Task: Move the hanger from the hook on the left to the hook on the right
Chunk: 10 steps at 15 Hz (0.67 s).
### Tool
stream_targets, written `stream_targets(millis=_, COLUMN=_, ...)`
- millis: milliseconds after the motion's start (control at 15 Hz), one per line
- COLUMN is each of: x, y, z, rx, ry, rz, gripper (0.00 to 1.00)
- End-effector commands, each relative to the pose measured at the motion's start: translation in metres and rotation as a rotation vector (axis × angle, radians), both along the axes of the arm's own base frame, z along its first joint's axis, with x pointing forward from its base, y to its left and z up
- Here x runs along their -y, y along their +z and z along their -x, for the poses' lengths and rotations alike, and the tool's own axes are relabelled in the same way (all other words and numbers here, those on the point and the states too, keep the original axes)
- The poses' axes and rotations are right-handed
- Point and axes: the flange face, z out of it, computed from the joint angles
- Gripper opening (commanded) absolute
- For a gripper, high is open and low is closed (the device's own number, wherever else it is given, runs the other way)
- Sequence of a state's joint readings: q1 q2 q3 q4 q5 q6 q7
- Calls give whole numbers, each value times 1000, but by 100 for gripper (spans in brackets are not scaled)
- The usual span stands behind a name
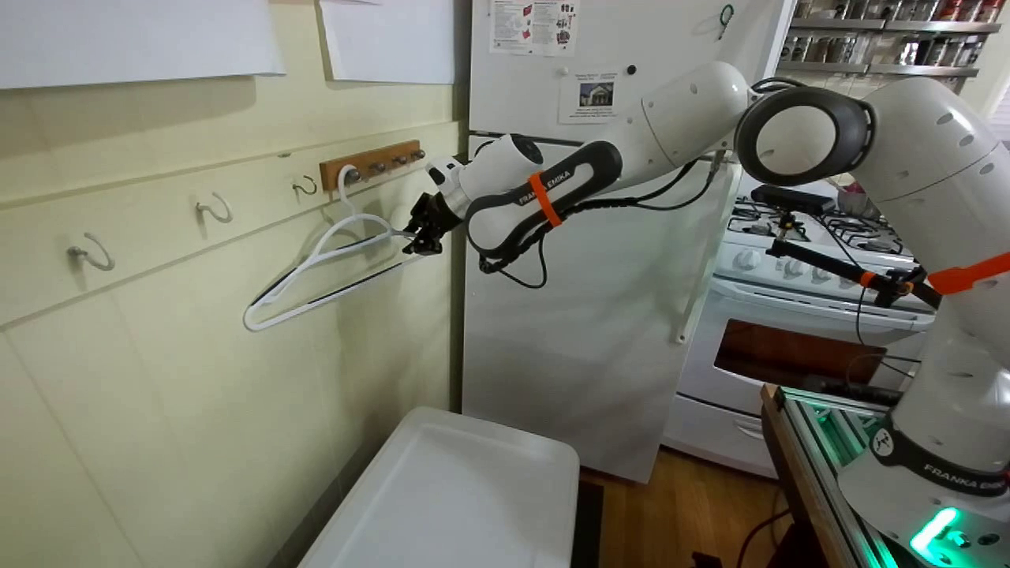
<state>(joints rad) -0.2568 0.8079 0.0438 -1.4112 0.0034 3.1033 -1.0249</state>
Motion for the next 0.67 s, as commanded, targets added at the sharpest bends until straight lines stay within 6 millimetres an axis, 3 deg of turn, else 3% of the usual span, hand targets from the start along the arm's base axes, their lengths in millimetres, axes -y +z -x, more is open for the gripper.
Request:
stream_targets(millis=0, x=-2, y=2, z=0, rx=-23, ry=-10, rz=-20, gripper=77)
stream_targets(millis=200, x=-5, y=4, z=3, rx=-23, ry=-16, rz=-21, gripper=99)
stream_targets(millis=600, x=-7, y=10, z=12, rx=-17, ry=-57, rz=-53, gripper=100)
